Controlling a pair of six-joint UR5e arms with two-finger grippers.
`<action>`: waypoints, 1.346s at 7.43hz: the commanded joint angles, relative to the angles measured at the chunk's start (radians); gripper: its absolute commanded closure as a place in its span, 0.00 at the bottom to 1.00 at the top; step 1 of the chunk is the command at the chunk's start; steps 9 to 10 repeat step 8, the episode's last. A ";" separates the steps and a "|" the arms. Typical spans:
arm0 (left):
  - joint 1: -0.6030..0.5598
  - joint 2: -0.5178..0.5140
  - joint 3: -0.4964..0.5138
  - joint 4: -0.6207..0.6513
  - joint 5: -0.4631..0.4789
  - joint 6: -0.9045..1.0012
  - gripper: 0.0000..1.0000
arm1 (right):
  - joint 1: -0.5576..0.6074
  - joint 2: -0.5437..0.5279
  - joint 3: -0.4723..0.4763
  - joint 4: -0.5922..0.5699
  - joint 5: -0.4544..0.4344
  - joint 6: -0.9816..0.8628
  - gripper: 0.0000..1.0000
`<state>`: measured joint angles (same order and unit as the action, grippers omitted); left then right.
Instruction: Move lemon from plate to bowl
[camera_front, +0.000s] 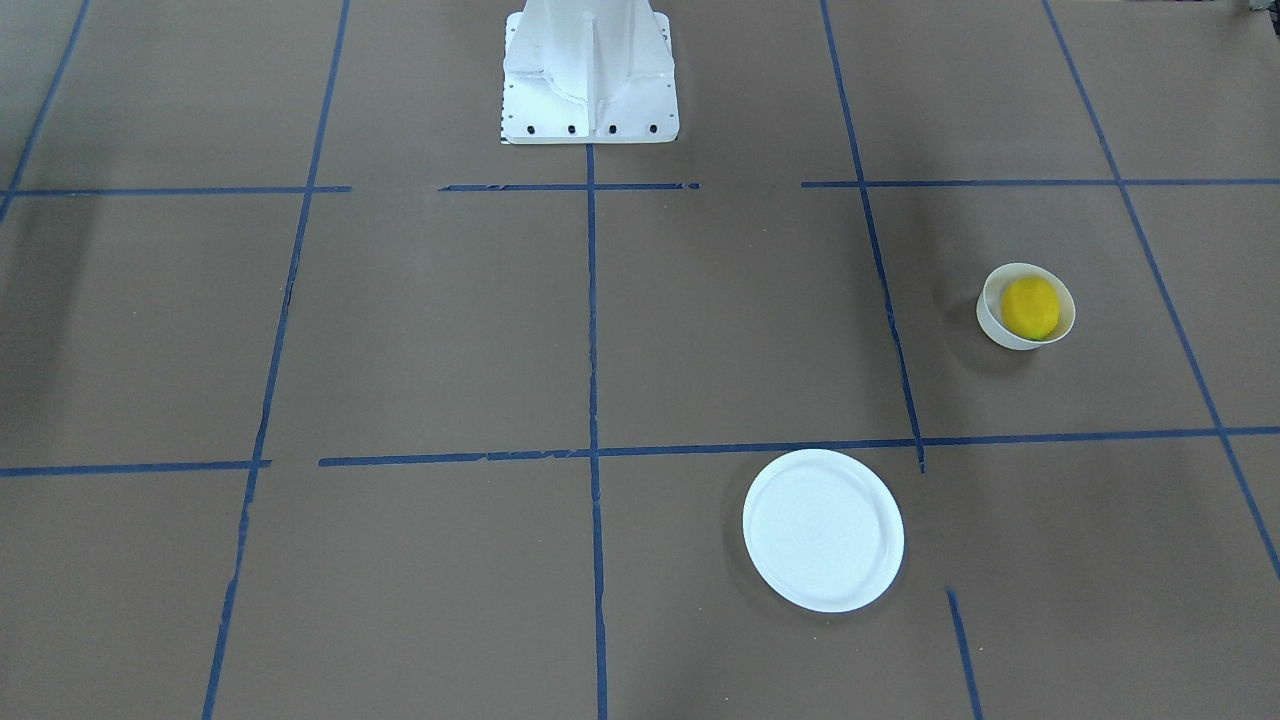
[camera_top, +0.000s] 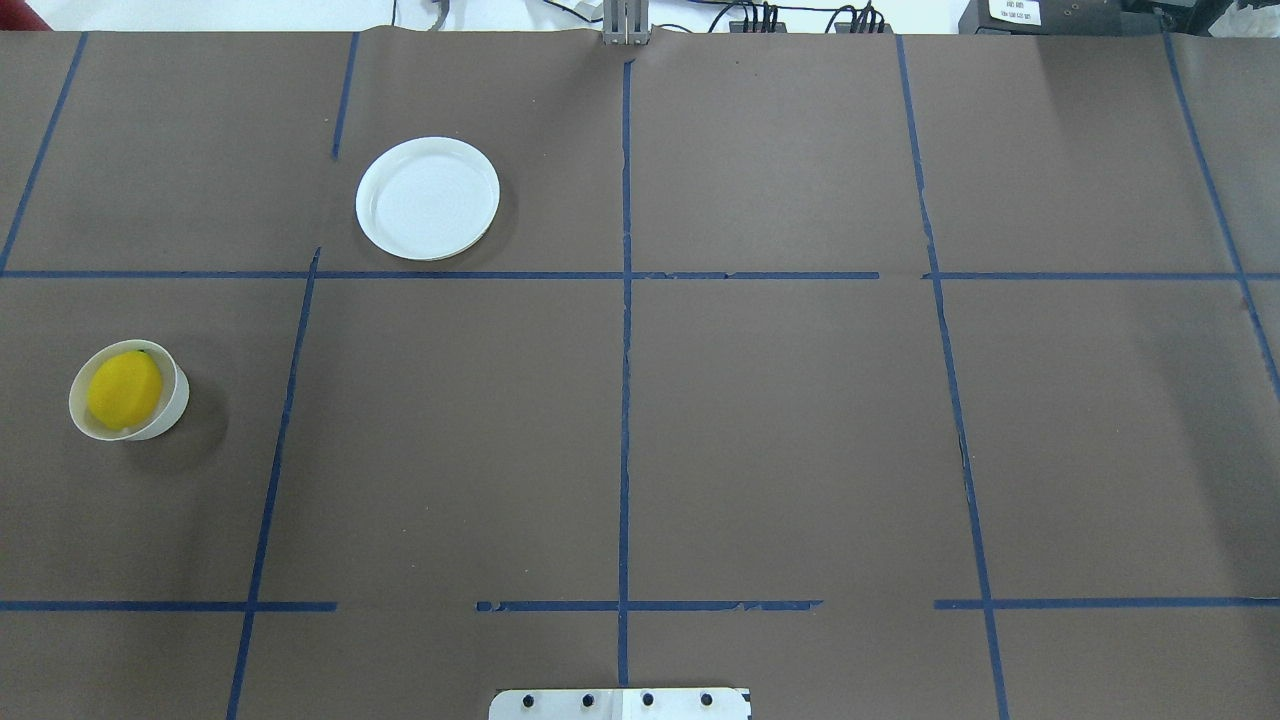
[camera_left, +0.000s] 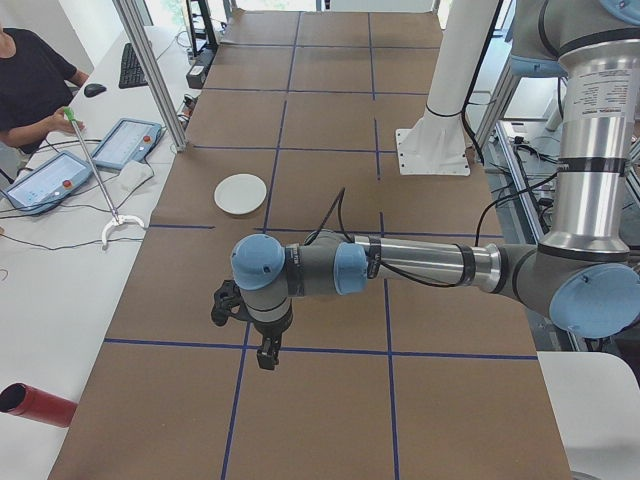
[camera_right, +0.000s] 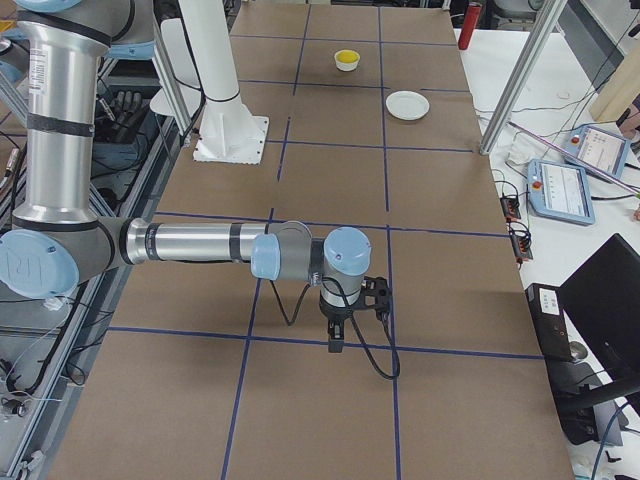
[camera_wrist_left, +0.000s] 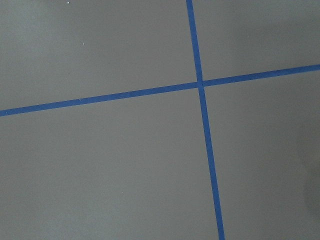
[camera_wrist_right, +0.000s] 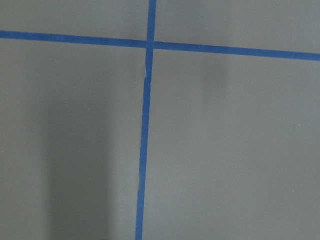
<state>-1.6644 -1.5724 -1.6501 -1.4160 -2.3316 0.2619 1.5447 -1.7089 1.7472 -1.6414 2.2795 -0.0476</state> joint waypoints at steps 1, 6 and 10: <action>0.000 0.000 -0.002 0.000 0.000 -0.001 0.00 | 0.000 0.000 0.000 0.000 0.000 0.000 0.00; 0.000 0.002 0.001 -0.020 0.000 -0.003 0.00 | 0.000 0.000 0.000 0.000 0.000 0.000 0.00; 0.000 0.002 0.000 -0.020 0.000 0.002 0.00 | 0.000 0.000 0.000 0.000 0.000 0.000 0.00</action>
